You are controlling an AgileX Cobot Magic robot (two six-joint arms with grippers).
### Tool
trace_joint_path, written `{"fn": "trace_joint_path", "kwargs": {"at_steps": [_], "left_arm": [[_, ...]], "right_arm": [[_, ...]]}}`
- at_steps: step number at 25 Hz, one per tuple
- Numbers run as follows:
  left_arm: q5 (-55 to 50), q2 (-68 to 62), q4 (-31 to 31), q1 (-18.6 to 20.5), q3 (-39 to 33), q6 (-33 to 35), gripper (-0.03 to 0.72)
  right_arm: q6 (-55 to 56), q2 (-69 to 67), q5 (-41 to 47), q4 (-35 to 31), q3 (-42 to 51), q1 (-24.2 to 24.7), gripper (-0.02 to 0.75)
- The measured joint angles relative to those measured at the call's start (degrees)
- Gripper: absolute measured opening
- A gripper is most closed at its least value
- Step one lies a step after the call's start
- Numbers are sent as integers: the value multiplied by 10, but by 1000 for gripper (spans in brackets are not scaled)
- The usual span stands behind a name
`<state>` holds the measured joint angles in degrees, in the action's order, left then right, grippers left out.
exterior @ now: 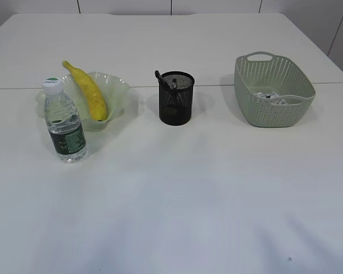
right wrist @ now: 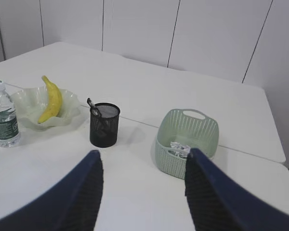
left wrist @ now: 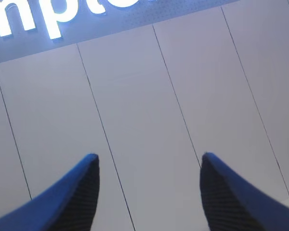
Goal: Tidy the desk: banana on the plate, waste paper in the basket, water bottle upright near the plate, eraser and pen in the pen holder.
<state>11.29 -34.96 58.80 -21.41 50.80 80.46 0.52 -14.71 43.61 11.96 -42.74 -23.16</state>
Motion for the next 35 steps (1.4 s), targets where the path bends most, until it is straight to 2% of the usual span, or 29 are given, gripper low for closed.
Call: {"fn": "trace_joint_path", "kwargs": {"at_steps": [16,28,35], "left_arm": [[-28,0,1,0,0,1,465],[-38,0,1,0,0,1,465],[-49,1,1,0,0,1,465]], "right_arm": [[-25,107,136,-42,0,0,407],[-28,158,197,-88,1,52,407],[-29,159,205,-155,27,80,407]]}}
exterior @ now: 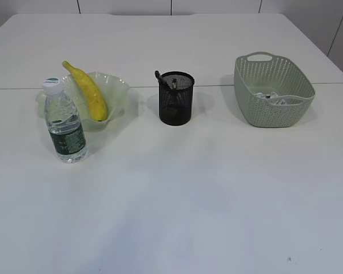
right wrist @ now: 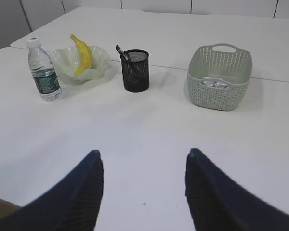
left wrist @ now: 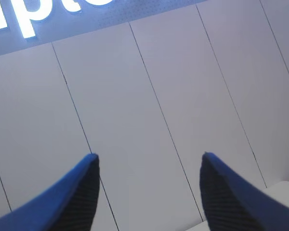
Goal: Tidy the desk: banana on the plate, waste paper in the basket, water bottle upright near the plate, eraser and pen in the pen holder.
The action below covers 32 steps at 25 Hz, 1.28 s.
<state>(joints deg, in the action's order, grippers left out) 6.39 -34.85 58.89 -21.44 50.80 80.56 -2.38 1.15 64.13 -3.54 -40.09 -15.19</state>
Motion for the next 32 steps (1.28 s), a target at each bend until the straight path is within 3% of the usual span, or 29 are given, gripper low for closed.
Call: {"fn": "trace_joint_path", "kwargs": {"at_steps": [16,32], "left_arm": [[-6,10,0,0,0,1,465],[-2,10,11,0,-16,3,465]], "right_arm": [[-43,0,2,-1,99,4,407],[-50,0,15,35,110,4,407]]}}
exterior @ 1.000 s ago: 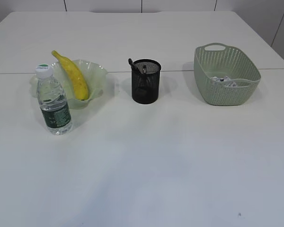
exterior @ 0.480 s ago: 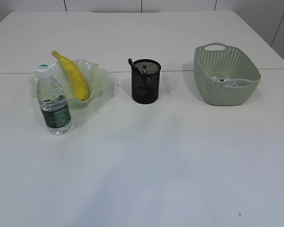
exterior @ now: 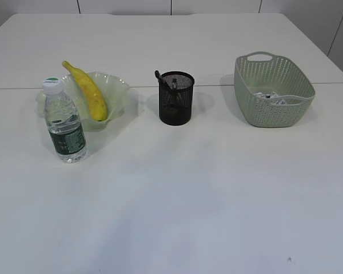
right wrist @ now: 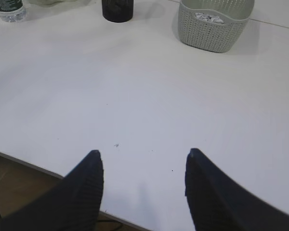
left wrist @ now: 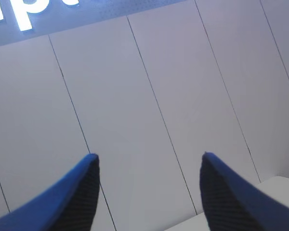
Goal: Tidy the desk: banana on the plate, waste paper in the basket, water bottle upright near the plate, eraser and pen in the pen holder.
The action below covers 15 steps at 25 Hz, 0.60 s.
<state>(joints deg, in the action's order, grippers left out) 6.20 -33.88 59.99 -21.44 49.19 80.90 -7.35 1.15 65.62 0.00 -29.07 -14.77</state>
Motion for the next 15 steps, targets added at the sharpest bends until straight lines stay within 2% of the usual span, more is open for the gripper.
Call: {"fn": "trace_joint_path", "kwargs": {"at_steps": [15], "left_arm": [[6,0,50,0,-57,1,465]], "right_arm": [[0,0,0,0,0,0,407]]}}
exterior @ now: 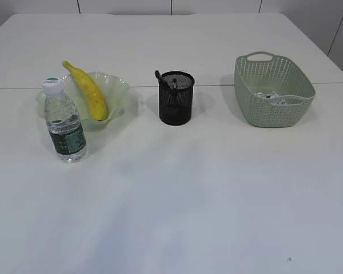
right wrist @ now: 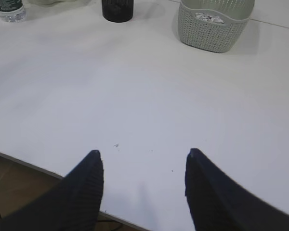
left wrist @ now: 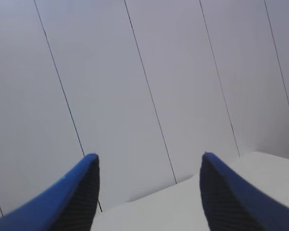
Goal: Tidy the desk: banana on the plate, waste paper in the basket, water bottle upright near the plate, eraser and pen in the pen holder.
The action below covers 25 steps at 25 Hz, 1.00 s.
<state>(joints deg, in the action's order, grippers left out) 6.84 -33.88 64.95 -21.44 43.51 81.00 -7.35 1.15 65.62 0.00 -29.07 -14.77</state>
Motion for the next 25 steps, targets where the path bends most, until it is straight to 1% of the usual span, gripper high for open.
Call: {"fn": "trace_joint_path", "kwargs": {"at_steps": [6,14,18,25], "left_arm": [[1,0,3,0,-45,0,465],[54,0,19,0,-77,0,465],[60,0,25,0,-87,0,465],[41,0,61,0,-88,0,465]], "right_arm": [[0,0,0,0,0,0,406],[0,0,0,0,0,0,407],[0,0,0,0,0,0,406],[-1,0,0,0,0,8,406]]}}
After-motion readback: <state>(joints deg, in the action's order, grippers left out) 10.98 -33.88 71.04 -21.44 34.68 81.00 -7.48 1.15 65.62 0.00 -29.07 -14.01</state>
